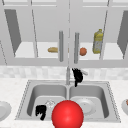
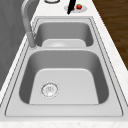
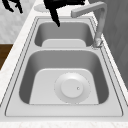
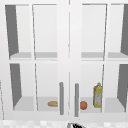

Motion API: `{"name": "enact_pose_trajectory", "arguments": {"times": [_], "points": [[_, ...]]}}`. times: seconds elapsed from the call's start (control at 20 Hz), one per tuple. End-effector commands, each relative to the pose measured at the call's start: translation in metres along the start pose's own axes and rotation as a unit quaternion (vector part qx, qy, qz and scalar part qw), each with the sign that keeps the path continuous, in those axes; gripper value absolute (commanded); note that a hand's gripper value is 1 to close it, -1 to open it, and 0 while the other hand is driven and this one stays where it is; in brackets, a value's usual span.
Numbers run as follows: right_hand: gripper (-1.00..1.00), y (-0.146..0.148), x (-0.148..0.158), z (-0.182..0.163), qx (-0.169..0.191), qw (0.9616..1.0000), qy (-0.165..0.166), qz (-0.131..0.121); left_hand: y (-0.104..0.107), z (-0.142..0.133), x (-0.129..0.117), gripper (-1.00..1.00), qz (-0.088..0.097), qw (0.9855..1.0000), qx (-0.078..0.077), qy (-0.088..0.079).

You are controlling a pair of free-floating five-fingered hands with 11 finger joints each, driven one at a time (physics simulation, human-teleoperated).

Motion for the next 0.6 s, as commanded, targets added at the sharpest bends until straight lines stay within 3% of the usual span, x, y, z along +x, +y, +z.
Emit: {"name": "enact_pose_trajectory", "arguments": {"times": [0.0,0.55], "points": [[-1.00,0.007,-0.009,-0.022,0.038,0.9993,0.007,0.002,0.000,0.000,0.000,0.00,0.000,1.0000,0.000,0.000],[-1.00,0.020,-0.027,-0.054,0.063,0.9977,-0.024,0.012,0.000,0.000,0.000,0.00,0.000,1.0000,0.000,0.000]]}}
